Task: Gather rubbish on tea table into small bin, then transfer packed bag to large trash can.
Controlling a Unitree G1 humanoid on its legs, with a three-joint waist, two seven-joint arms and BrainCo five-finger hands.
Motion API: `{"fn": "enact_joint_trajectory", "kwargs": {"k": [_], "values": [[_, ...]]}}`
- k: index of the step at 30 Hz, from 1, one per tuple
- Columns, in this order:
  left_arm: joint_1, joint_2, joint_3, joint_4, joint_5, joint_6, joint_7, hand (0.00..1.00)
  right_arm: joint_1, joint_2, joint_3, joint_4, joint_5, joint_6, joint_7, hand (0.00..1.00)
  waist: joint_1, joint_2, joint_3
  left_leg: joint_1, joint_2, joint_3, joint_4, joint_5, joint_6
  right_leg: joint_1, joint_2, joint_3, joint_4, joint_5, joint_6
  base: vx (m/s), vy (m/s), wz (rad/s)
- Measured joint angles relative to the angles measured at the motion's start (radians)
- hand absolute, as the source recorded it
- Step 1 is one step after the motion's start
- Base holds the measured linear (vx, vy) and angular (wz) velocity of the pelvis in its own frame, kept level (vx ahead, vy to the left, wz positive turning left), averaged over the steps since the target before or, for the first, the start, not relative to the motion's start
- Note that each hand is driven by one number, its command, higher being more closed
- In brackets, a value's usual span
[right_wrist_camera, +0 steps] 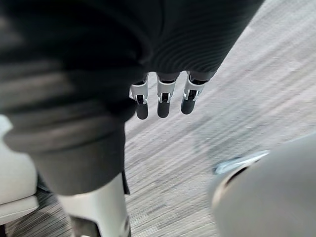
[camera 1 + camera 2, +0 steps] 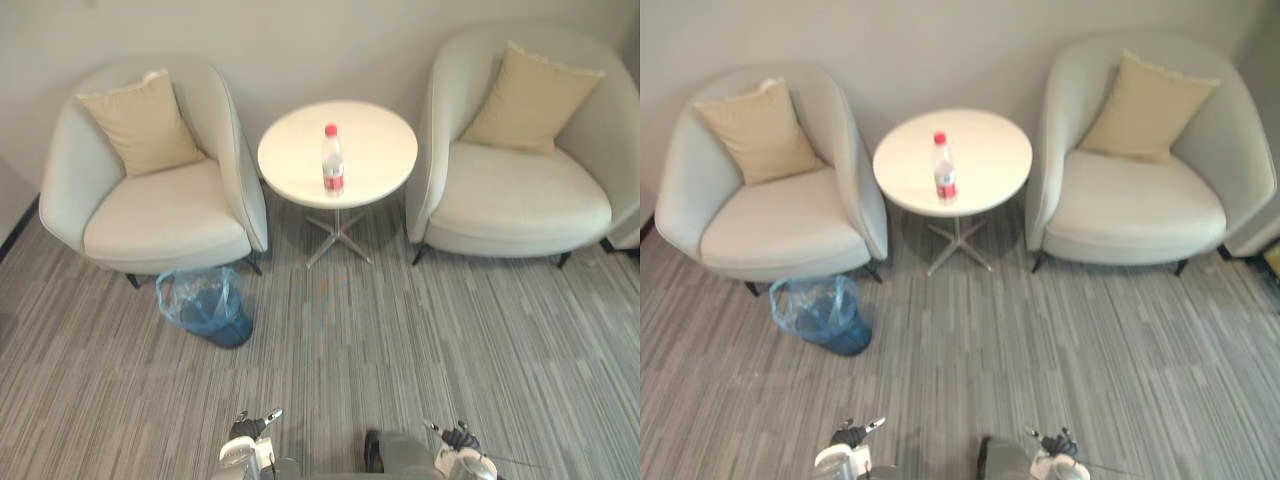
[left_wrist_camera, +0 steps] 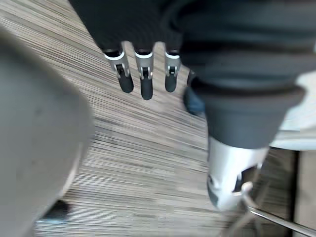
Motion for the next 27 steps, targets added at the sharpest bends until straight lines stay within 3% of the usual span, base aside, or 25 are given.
{"fn": "enact_joint_trajectory", "kwargs": {"k": [2,4,5,6,7,8,9,10,11,12,15,17,18,19,20,21,22,23,24,25,26,27], "values": [[-0.003,-0.006,-0.005,-0.015,0.001,-0.009,-0.001,0.00,0.000,0.003,0.000,0.000,0.006,0.003,-0.002,0.00,0.009,-0.005,0.000,-0.068,-0.038,0.025,-0.203,-0.003,0.008,0.072,-0.012,0.008,-0.060,-0.013,0.019,0.37,0.013,-0.05],[-0.004,-0.006,-0.008,-0.018,0.009,-0.009,-0.001,0.00,0.002,0.005,0.000,0.002,0.007,0.006,-0.003,0.00,0.016,-0.010,-0.003,-0.077,-0.082,0.019,-0.421,0.051,0.011,0.114,-0.024,0.015,-0.097,-0.035,0.045,0.44,0.102,-0.17],[-0.004,-0.004,-0.015,-0.020,0.009,-0.010,-0.001,0.00,0.004,0.010,0.001,0.004,0.006,0.009,-0.003,0.00,0.029,-0.023,-0.011,-0.072,-0.108,0.000,-0.483,0.140,0.050,0.132,-0.035,0.036,-0.102,-0.065,0.064,0.56,0.205,-0.38],[-0.003,0.004,-0.014,-0.017,0.009,-0.009,-0.001,0.00,0.005,0.022,0.001,0.005,0.006,0.010,-0.003,0.00,0.031,-0.044,-0.023,-0.069,-0.130,-0.004,-0.479,0.155,0.068,0.137,-0.049,0.056,-0.100,-0.083,0.078,0.50,0.196,-0.37],[-0.001,0.017,-0.008,-0.009,0.010,-0.007,-0.005,0.00,0.011,0.042,0.008,0.004,0.005,0.010,-0.002,0.00,0.029,-0.062,-0.049,-0.066,-0.143,0.024,-0.470,0.128,0.078,0.145,-0.071,0.075,-0.090,-0.094,0.091,0.59,0.197,-0.50],[-0.004,0.023,-0.004,-0.008,0.011,-0.006,-0.008,0.00,0.016,0.052,0.013,0.000,0.000,0.010,0.003,0.00,0.032,-0.083,-0.055,-0.047,-0.145,0.061,-0.446,0.095,0.089,0.124,-0.082,0.131,-0.017,-0.090,0.103,0.69,0.230,-0.63],[-0.007,0.033,-0.008,-0.001,0.011,-0.006,-0.015,0.00,0.016,0.057,0.018,0.000,-0.012,0.011,0.011,0.00,0.039,-0.099,-0.055,-0.002,-0.156,0.084,-0.454,0.086,0.104,0.086,-0.093,0.164,0.111,-0.070,0.139,0.57,0.195,-0.65],[-0.008,0.036,-0.011,0.004,0.012,-0.006,-0.018,0.00,0.016,0.059,0.020,-0.003,-0.012,0.012,0.014,0.00,0.038,-0.101,-0.054,0.015,-0.159,0.084,-0.462,0.084,0.107,0.066,-0.094,0.170,0.170,-0.058,0.157,0.48,0.184,-0.36],[-0.017,0.039,-0.021,0.022,0.014,-0.002,-0.020,0.00,0.018,0.059,0.021,-0.015,-0.014,0.009,0.018,0.00,0.026,-0.102,-0.049,0.087,-0.167,0.074,-0.494,0.062,0.117,-0.035,-0.099,0.173,0.431,0.041,0.206,0.44,0.124,-0.02],[-0.027,0.040,-0.038,0.042,0.013,0.008,-0.020,0.00,0.026,0.055,0.021,-0.029,-0.015,0.008,0.021,0.00,0.021,-0.092,-0.041,0.147,-0.169,0.065,-0.511,0.034,0.118,-0.100,-0.102,0.166,0.599,0.045,0.210,0.44,0.124,0.06],[-0.039,0.034,-0.047,0.060,0.011,0.015,-0.020,0.00,0.039,0.053,0.021,-0.046,-0.018,0.009,0.023,0.00,0.018,-0.097,-0.040,0.248,-0.166,0.044,-0.546,0.023,0.125,-0.188,-0.117,0.105,0.702,0.017,0.183,0.47,0.023,0.23],[-0.036,0.024,-0.046,0.061,0.010,0.014,-0.020,0.00,0.039,0.043,0.012,-0.045,-0.024,0.009,0.024,0.00,0.016,-0.086,-0.033,0.361,-0.139,0.018,-0.634,0.023,0.126,-0.260,-0.112,0.021,0.587,-0.034,0.125,0.46,-0.075,0.37],[-0.035,0.023,-0.046,0.061,0.010,0.014,-0.020,0.00,0.038,0.042,0.009,-0.044,-0.027,0.009,0.024,0.00,0.015,-0.086,-0.032,0.375,-0.134,0.015,-0.641,0.023,0.126,-0.272,-0.109,0.012,0.548,-0.036,0.121,0.47,-0.128,0.42],[-0.033,0.022,-0.046,0.061,0.010,0.014,-0.020,0.00,0.039,0.042,0.002,-0.040,-0.036,0.009,0.024,0.00,0.013,-0.086,-0.032,0.399,-0.126,-0.003,-0.648,0.023,0.126,-0.297,-0.095,0.004,0.427,-0.024,0.107,0.57,-0.248,0.44],[-0.027,0.022,-0.043,0.060,0.011,0.013,-0.020,0.00,0.038,0.045,0.003,-0.040,-0.042,0.008,0.024,0.00,0.007,-0.088,-0.032,0.417,-0.125,-0.026,-0.647,0.017,0.116,-0.301,-0.065,0.038,0.244,0.040,0.088,0.47,-0.223,0.46],[-0.019,0.022,-0.043,0.060,0.011,0.013,-0.020,0.00,0.040,0.046,0.007,-0.040,-0.044,0.009,0.024,0.00,0.005,-0.091,-0.036,0.423,-0.127,-0.038,-0.642,0.013,0.108,-0.290,-0.058,0.056,0.174,0.093,0.079,0.50,-0.265,0.48],[-0.023,0.008,-0.032,0.066,0.014,0.012,-0.021,0.00,0.036,0.042,0.001,-0.038,-0.035,0.005,0.028,0.00,0.002,-0.081,-0.033,0.450,-0.121,-0.078,-0.632,-0.015,0.067,-0.283,-0.049,0.061,0.149,0.165,0.032,0.41,-0.189,0.32],[-0.024,-0.004,-0.026,0.071,0.017,0.011,-0.024,0.00,0.025,0.023,0.007,-0.034,-0.043,0.006,0.028,0.00,0.005,-0.043,-0.043,0.442,-0.093,-0.096,-0.617,-0.014,0.060,-0.282,-0.032,0.051,0.166,0.146,0.015,0.58,-0.278,0.44],[-0.023,-0.011,-0.034,0.081,0.021,0.013,-0.040,0.00,0.015,0.011,0.011,-0.028,-0.044,0.005,0.029,0.00,0.000,-0.017,-0.051,0.410,-0.077,-0.126,-0.563,0.009,0.028,-0.268,-0.030,0.025,0.158,0.103,0.010,0.45,-0.212,0.32],[-0.024,-0.010,-0.033,0.081,0.024,0.013,-0.041,0.00,0.015,0.006,0.010,-0.028,-0.044,0.004,0.030,0.00,-0.001,-0.010,-0.045,0.402,-0.072,-0.133,-0.537,0.018,0.016,-0.254,-0.027,0.017,0.153,0.096,0.005,0.41,-0.217,0.52],[-0.022,-0.011,-0.028,0.077,0.026,0.013,-0.040,0.00,0.017,-0.001,0.006,-0.020,-0.043,0.004,0.030,0.00,-0.001,0.003,-0.036,0.357,-0.054,-0.145,-0.423,0.047,-0.022,-0.208,-0.021,-0.007,0.120,0.084,-0.005,0.42,-0.232,0.60],[-0.022,-0.011,-0.015,0.059,0.027,0.011,-0.038,0.00,0.021,-0.002,0.002,-0.005,-0.041,0.008,0.022,0.00,0.007,-0.008,-0.026,0.271,-0.023,-0.137,-0.226,0.058,-0.048,-0.116,-0.020,-0.034,0.045,0.081,-0.011,0.40,-0.213,0.59]]}}
